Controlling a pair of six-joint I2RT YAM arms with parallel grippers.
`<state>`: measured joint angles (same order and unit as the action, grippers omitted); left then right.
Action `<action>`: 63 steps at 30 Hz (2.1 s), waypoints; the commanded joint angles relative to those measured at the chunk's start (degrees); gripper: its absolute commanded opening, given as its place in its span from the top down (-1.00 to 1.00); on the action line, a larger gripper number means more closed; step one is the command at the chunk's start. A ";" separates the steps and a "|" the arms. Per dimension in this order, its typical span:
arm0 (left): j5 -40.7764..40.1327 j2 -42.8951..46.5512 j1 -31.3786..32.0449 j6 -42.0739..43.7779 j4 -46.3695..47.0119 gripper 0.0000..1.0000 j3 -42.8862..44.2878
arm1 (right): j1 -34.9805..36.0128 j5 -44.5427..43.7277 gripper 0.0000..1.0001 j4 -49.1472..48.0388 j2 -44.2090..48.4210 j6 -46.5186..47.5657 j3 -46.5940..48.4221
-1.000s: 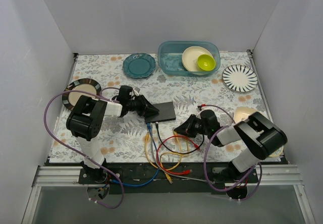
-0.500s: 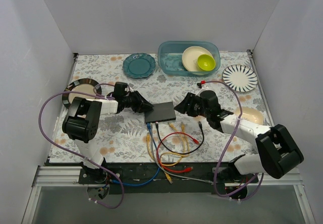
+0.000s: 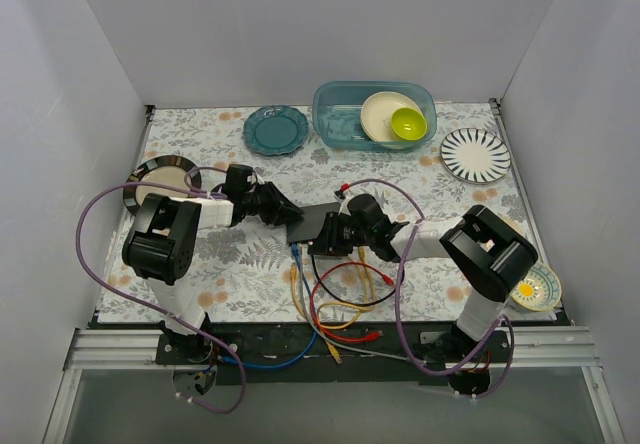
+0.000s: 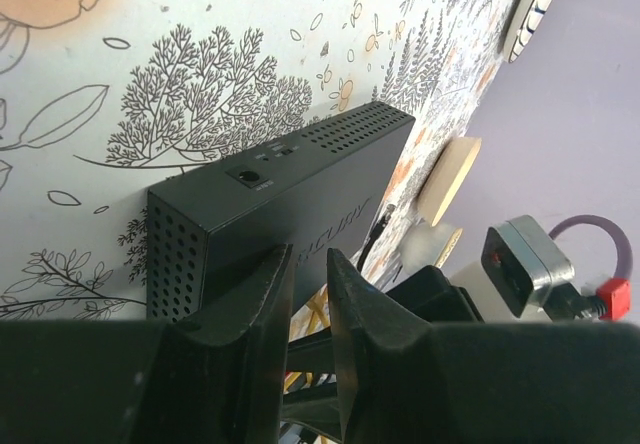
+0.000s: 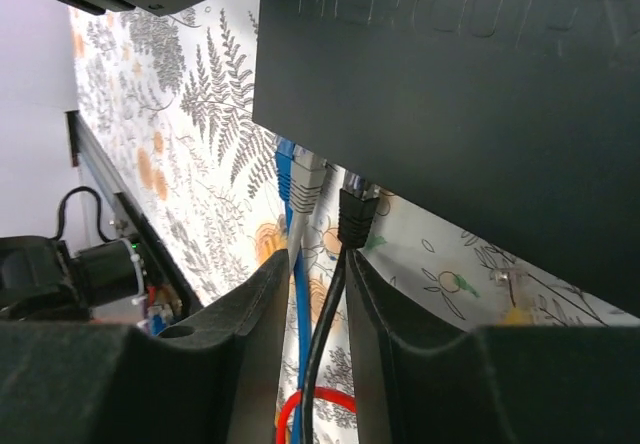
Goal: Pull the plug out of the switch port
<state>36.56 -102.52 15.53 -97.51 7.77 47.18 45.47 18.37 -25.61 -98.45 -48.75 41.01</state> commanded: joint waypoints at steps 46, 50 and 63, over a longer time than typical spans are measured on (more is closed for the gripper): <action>-0.96 6.19 -1.11 1.28 -1.09 0.59 -2.88 | -2.32 -8.79 0.09 -20.99 -12.03 -27.01 -4.71; -3.24 5.76 -2.70 0.92 -3.63 0.59 0.88 | -2.14 -8.88 0.08 -17.92 -11.15 -25.61 -5.42; -3.07 1.80 -2.96 1.89 -5.22 0.60 0.29 | -1.70 -8.44 0.10 -18.51 -13.69 -26.57 -3.22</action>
<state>33.47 -102.00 12.53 -96.40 2.98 49.19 43.51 11.73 -49.45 -109.25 -75.70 36.49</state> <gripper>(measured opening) 0.202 0.449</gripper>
